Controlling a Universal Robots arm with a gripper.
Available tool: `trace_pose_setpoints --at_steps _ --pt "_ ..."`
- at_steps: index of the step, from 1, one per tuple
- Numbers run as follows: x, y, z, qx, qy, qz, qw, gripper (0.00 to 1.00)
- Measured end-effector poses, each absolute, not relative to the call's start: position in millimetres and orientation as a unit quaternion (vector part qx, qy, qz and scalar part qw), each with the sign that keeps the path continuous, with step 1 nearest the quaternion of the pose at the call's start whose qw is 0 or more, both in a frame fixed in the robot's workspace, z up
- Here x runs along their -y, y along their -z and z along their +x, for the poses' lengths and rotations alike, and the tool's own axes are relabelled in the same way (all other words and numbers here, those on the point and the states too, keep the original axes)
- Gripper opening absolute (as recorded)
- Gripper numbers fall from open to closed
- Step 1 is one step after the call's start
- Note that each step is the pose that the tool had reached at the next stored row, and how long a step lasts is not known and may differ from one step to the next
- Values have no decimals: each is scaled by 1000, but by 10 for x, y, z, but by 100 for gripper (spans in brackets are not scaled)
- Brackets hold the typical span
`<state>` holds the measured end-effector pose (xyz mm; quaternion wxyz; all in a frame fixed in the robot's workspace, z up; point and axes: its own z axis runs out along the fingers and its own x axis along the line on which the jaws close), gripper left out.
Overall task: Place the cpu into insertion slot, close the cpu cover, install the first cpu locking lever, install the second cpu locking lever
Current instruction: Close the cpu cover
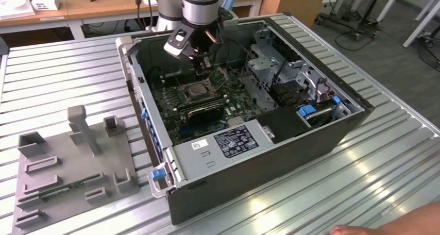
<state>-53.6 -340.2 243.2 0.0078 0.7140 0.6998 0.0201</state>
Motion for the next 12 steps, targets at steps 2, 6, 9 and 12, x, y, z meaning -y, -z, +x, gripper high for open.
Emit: trace_pose_setpoints --at_steps 2,6,9,12 --pt "3402 -2470 -536 -700 -20 714 8 11" --pt "3402 -2542 -536 -700 -20 714 8 11" --pt "3402 -2577 -536 -700 -20 714 8 11" --pt "3402 -2589 -536 -700 -20 714 8 11"
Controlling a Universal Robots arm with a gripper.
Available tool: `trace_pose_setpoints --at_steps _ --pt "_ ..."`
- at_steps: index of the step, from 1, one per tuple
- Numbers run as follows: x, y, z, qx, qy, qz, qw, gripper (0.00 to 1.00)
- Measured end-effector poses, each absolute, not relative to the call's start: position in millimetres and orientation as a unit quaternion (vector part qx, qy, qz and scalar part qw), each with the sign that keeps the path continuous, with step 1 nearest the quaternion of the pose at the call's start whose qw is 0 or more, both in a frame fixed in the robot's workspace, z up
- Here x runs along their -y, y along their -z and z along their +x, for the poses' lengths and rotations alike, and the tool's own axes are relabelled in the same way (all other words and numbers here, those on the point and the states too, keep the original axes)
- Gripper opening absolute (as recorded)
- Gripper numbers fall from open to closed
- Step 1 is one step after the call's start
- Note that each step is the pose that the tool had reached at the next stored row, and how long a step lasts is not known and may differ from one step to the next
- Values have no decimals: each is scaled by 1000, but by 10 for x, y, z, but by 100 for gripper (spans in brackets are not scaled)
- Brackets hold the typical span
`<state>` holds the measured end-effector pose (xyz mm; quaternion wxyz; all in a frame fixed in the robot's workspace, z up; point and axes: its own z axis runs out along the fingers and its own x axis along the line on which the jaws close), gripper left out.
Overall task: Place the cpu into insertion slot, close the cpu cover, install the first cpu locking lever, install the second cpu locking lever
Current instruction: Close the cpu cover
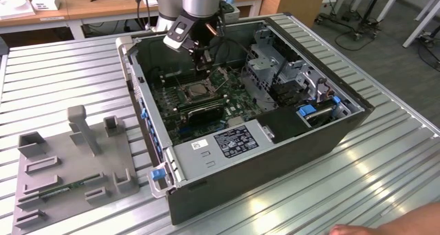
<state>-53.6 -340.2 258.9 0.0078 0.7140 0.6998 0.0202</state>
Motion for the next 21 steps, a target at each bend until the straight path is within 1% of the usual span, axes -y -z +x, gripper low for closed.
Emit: trace_pose_setpoints --at_steps 21 --pt "3402 -2593 -403 -700 -20 714 8 11"
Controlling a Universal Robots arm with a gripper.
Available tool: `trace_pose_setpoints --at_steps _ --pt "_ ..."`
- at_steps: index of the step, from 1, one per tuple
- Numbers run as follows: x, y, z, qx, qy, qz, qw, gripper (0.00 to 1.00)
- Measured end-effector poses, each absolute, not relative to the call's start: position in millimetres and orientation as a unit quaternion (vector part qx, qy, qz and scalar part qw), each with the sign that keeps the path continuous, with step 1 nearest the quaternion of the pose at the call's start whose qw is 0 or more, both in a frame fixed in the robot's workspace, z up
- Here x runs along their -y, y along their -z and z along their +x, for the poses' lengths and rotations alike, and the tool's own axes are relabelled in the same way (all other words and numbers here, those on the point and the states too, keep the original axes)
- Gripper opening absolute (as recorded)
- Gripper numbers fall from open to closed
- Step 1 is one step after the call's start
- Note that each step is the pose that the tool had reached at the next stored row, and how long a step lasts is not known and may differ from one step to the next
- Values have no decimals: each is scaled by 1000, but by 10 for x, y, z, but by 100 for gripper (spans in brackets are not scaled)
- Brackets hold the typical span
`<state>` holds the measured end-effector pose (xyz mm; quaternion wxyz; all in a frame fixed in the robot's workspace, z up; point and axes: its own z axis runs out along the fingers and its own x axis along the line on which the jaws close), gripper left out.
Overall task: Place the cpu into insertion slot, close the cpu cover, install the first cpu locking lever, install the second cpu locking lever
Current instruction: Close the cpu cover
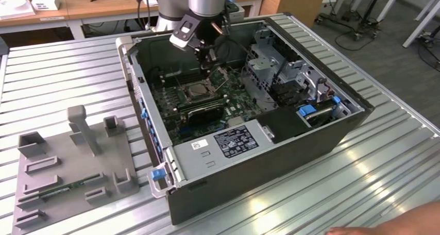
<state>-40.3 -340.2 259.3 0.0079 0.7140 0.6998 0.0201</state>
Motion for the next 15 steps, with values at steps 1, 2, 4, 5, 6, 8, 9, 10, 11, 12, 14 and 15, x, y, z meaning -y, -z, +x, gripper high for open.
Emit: trace_pose_setpoints --at_steps 1,2,4,5,6,8,9,10,11,12,14,15 --pt "3402 -2593 -384 -700 -20 714 8 11" --pt "3402 -2593 -365 -700 -20 714 8 11" --pt "3402 -2593 -331 -700 -20 714 8 11" --pt "3402 -2592 -317 -700 -20 714 8 11" --pt "3402 -2592 -304 -700 -20 714 8 11" --pt "3402 -2592 -280 -700 -20 714 8 11" --pt "3402 -2592 -278 -700 -20 714 8 11" --pt "3402 -2592 -278 -700 -20 714 8 11" --pt "3402 -2592 -275 -700 -20 714 8 11" --pt "3402 -2593 -273 -700 -20 714 8 11" --pt "3402 -2593 -273 -700 -20 714 8 11" --pt "3402 -2592 -273 -700 -20 714 8 11"
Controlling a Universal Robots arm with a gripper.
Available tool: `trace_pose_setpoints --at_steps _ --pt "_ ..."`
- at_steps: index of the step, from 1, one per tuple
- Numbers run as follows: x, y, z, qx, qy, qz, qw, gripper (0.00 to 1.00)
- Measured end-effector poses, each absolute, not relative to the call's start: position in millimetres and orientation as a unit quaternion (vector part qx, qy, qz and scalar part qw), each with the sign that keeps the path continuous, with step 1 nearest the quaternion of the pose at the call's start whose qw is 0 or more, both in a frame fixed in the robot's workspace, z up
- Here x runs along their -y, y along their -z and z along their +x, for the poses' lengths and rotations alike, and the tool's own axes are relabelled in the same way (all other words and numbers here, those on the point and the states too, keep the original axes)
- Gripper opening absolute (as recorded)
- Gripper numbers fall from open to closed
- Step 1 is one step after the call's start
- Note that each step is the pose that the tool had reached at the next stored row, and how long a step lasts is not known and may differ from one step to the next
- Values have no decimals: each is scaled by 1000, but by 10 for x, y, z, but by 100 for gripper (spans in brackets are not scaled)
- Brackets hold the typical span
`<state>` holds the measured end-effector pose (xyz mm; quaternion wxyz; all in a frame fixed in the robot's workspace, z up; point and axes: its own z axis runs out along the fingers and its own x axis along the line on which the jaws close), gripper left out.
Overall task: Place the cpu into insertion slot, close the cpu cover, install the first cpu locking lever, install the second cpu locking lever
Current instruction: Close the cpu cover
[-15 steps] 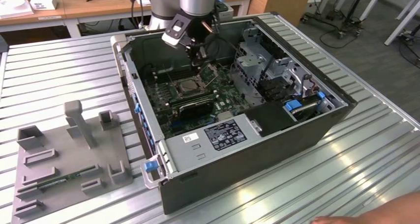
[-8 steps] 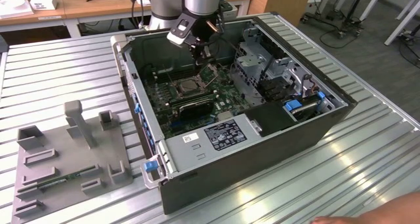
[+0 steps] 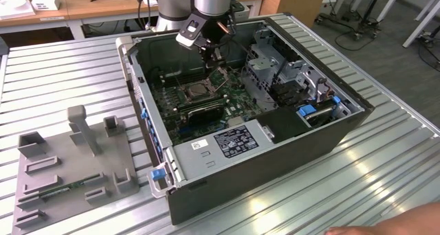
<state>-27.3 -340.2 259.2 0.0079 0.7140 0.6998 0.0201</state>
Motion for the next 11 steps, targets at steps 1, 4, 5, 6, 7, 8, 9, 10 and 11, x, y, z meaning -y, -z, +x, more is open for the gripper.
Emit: trace_pose_setpoints --at_steps 1,4,5,6,7,8,9,10,11 --pt "3402 -2592 -273 -700 -20 714 8 11" --pt "3402 -2592 -272 -700 -20 714 8 11" --pt "3402 -2592 -272 -700 -20 714 8 11" --pt "3402 -2592 -269 -700 -20 714 8 11" --pt "3402 -2592 -265 -700 -20 714 8 11" --pt "3402 -2593 -258 -700 -20 714 8 11" --pt "3402 -2593 -248 -700 -20 714 8 11" --pt "3402 -2593 -234 -700 -20 714 8 11" --pt "3401 -2592 -217 -700 -20 714 8 11"
